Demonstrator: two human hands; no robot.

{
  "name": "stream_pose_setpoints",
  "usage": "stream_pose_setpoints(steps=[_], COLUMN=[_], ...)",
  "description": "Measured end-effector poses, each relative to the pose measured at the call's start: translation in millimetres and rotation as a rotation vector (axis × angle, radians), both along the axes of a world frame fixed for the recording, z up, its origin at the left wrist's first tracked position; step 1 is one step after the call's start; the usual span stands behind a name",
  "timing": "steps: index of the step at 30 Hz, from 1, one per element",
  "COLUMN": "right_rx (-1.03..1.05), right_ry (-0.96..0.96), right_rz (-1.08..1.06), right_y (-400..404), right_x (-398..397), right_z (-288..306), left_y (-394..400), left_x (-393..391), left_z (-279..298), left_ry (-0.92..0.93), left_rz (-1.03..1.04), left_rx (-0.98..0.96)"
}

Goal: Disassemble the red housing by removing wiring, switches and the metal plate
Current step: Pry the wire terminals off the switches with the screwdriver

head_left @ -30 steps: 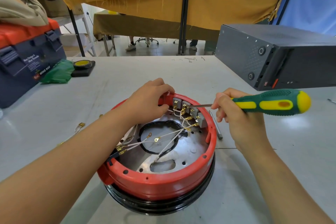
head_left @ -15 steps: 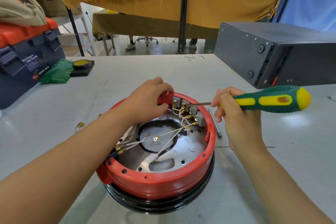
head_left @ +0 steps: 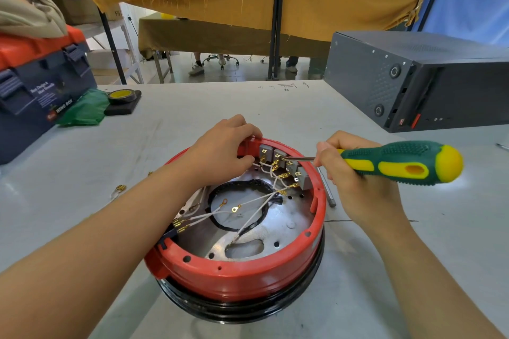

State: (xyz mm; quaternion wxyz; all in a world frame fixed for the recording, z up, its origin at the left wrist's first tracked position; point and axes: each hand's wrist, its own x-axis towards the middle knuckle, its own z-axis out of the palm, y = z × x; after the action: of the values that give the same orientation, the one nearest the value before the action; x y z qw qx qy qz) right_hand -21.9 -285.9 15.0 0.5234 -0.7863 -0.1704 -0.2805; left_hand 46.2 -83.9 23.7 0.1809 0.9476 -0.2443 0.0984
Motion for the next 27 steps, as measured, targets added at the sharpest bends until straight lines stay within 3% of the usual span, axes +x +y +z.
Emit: stream_pose_setpoints(steps=[12,27], right_rx=[0.086,0.016], right_ry=[0.020,0.046], right_rz=[0.011,0.039], right_y=[-4,-4], right_x=[9,9], right_z=[1,5], left_y=[0,0], left_x=[0,0], left_z=[0,0], left_ry=[-0.003,-0.004], left_rz=[-0.003,-0.003], left_rx=[-0.002,0.002])
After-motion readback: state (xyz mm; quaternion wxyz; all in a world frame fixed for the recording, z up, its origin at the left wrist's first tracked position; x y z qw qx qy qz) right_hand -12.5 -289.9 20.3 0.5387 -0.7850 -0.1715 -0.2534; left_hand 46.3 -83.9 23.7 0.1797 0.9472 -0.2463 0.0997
